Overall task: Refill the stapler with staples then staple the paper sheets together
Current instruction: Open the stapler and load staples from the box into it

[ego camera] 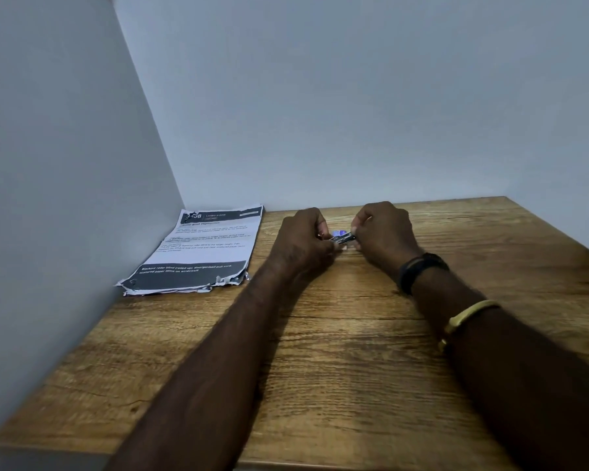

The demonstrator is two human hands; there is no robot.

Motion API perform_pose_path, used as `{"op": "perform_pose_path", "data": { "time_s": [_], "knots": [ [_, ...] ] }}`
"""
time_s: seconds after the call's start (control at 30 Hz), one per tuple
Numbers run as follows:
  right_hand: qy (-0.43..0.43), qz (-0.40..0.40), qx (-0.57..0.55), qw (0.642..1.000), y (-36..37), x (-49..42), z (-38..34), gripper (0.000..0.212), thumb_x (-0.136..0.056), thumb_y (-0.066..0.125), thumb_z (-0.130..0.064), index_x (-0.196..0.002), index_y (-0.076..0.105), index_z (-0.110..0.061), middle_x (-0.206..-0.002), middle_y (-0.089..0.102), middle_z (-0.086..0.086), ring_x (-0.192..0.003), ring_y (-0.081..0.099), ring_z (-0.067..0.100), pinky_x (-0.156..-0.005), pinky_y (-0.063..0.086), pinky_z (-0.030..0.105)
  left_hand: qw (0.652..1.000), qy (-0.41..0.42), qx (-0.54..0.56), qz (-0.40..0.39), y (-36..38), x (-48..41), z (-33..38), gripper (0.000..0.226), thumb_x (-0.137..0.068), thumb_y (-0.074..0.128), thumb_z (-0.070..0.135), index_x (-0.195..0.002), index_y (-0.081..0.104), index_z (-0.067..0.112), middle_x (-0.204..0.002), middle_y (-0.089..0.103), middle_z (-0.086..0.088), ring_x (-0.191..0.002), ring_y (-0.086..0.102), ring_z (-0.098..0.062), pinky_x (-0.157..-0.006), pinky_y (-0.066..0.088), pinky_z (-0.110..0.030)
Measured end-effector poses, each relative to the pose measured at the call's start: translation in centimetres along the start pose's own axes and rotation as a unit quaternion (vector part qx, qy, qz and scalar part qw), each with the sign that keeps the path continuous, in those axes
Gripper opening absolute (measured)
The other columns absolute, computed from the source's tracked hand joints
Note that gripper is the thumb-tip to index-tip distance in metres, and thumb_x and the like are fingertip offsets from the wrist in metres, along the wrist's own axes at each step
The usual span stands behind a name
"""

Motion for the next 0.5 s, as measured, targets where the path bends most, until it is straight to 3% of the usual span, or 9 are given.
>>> {"op": "perform_pose_path", "data": {
  "time_s": [0.1, 0.2, 0.33, 0.5],
  "knots": [
    [-0.069, 0.001, 0.077, 0.995, -0.1, 0.8, -1.7, 0.021, -0.087, 0.06, -0.006, -0.076, 0.074, -0.017, -0.079, 0.07, -0.001, -0.08, 0.065, 0.021, -0.058, 0.043, 0.024, 1.0, 0.004, -0.013, 0.016, -0.4, -0.1, -0.1, 0.039, -0.074, 0.083, 0.005, -0.068, 0.05, 0.023, -0.082, 0.072, -0.013, -0.088, 0.074, -0.029, -0.073, 0.061, -0.054],
    [-0.114, -0.001, 0.112, 0.987, -0.3, 1.5, -2.7, 0.018, -0.085, 0.062, -0.005, -0.08, 0.075, -0.018, -0.084, 0.069, 0.001, -0.08, 0.06, 0.021, -0.061, 0.038, 0.026, 1.0, 0.007, 0.002, 0.02, -0.6, -0.1, -0.3, 0.039, -0.075, 0.081, 0.001, -0.067, 0.05, 0.023, -0.079, 0.072, -0.014, -0.086, 0.075, -0.031, -0.071, 0.062, -0.054],
    [-0.157, 0.0, 0.172, 0.972, -0.4, 1.8, -3.8, 0.014, -0.086, 0.066, -0.009, -0.09, 0.077, -0.016, -0.092, 0.073, 0.007, -0.089, 0.063, 0.027, -0.068, 0.042, 0.029, 0.999, 0.012, 0.013, 0.028, -0.8, -0.1, 0.0, 0.038, -0.076, 0.08, 0.002, -0.068, 0.049, 0.023, -0.079, 0.072, -0.015, -0.083, 0.074, -0.034, -0.072, 0.061, -0.055],
    [-0.2, 0.01, 0.192, 0.961, -0.2, 2.4, -5.1, 0.023, -0.087, 0.061, -0.009, -0.095, 0.077, -0.024, -0.096, 0.074, 0.002, -0.091, 0.064, 0.026, -0.073, 0.052, 0.035, 0.998, 0.015, 0.045, 0.037, -1.1, -0.1, 0.1, 0.04, -0.078, 0.08, 0.002, -0.073, 0.048, 0.024, -0.087, 0.071, -0.02, -0.087, 0.072, -0.04, -0.076, 0.06, -0.058]
  ]
}}
Point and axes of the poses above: each hand's wrist, its own x-axis away from the middle knuckle, its own y-axis out of the palm, z = x × y, the point moved 9 cm from there along -x, towards the middle knuckle
